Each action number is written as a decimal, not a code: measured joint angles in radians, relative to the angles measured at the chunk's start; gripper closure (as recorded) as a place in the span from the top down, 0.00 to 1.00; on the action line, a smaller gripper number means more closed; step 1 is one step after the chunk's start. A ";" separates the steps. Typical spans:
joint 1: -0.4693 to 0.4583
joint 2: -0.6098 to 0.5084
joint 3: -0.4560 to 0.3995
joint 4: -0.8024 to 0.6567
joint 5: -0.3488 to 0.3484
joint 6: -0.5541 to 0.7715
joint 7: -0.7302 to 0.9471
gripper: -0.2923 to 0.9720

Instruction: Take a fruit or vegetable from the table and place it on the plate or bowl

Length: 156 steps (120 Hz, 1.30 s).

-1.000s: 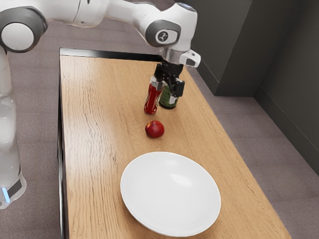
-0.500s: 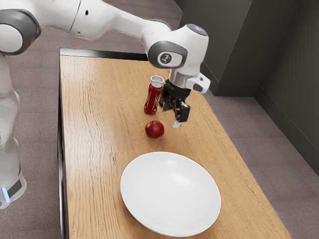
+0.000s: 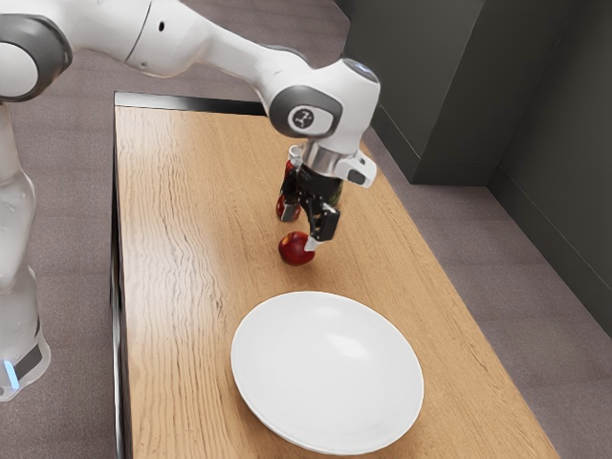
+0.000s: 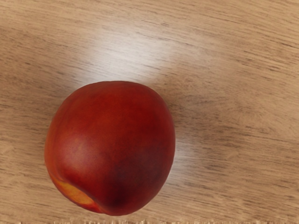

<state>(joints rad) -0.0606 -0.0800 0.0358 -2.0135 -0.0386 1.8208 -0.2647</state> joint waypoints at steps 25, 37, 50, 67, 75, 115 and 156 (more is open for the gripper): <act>0.014 -0.045 0.012 -0.046 -0.018 0.013 -0.006 0.77; 0.016 -0.048 0.013 -0.067 -0.021 0.017 -0.008 0.77; 0.019 -0.048 0.016 -0.082 -0.022 0.020 -0.010 0.77; 0.038 -0.048 0.017 -0.076 -0.012 0.024 -0.007 0.77; 0.044 -0.044 0.015 -0.050 0.004 0.032 -0.005 0.77; 0.044 0.021 0.015 -0.011 0.034 0.095 0.013 0.77; 0.046 0.054 0.014 -0.060 -0.001 0.134 0.027 0.77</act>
<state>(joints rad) -0.0145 -0.0259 0.0500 -2.0739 -0.0401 1.9545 -0.2379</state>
